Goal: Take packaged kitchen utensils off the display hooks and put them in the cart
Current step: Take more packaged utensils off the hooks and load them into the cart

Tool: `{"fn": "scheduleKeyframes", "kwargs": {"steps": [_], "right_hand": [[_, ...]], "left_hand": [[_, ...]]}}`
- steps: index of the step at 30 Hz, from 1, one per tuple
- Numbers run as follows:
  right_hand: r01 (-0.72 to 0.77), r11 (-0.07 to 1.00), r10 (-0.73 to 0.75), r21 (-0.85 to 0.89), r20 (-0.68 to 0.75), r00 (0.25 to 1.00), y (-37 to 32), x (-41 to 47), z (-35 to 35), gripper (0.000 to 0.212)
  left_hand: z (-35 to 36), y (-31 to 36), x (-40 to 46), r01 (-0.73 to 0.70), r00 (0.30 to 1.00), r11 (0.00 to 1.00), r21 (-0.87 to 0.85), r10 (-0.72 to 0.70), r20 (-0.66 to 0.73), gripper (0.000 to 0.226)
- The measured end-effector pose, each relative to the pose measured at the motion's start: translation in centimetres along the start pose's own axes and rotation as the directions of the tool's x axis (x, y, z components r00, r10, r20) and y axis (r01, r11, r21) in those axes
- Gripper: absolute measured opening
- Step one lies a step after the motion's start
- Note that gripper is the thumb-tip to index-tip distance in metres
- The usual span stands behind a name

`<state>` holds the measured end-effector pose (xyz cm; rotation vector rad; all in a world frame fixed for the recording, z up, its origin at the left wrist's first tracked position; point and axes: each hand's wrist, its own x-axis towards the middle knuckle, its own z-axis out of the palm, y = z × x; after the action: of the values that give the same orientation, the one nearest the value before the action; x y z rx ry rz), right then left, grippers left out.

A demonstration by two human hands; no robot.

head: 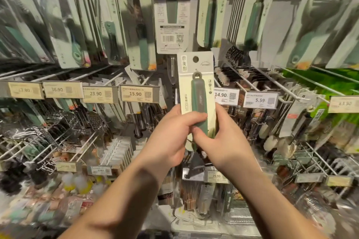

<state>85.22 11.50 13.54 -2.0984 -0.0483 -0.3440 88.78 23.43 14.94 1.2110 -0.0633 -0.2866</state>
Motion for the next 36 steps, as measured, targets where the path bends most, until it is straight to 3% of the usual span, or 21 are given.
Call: {"fn": "scheduleKeyframes", "kwargs": {"steps": [8,12,15,20,23,28,36], "right_hand": [[-0.109,0.99,0.112,0.084,-0.024,0.993,1.8,-0.1,0.1,0.041],[-0.137,0.964,0.149,0.229,-0.038,0.988,1.9,-0.3,-0.5,0.039],[-0.159,0.949,0.176,0.272,-0.038,0.984,1.7,-0.7,-1.0,0.044],[-0.162,0.958,0.187,0.235,-0.087,0.978,1.9,-0.4,-1.6,0.042],[-0.166,0.959,0.193,0.23,-0.101,0.976,1.7,-0.2,-1.9,0.041],[-0.122,0.976,0.148,0.179,-0.138,0.979,1.7,0.2,-2.5,0.042],[-0.029,0.996,0.012,-0.087,-0.189,0.982,-0.1,2.2,-5.0,0.025]], "left_hand": [[-0.1,-1.8,0.4,0.024,0.999,0.998,0.05,-0.026,0.034,0.042],[-0.7,-2.1,0.4,0.068,0.995,0.998,0.016,-0.069,0.068,0.071],[-0.6,-2.3,0.4,0.064,0.996,0.998,0.005,-0.064,0.065,0.035],[-0.3,-2.2,0.0,0.063,0.997,0.998,0.013,-0.063,0.044,0.034],[-0.3,-2.0,0.1,0.051,0.998,0.999,-0.009,-0.051,0.046,0.059],[0.1,-1.3,0.0,0.036,0.997,0.999,-0.038,-0.033,0.069,0.03],[1.6,2.0,0.6,-0.08,0.995,0.997,0.019,0.079,0.053,0.028]]}}
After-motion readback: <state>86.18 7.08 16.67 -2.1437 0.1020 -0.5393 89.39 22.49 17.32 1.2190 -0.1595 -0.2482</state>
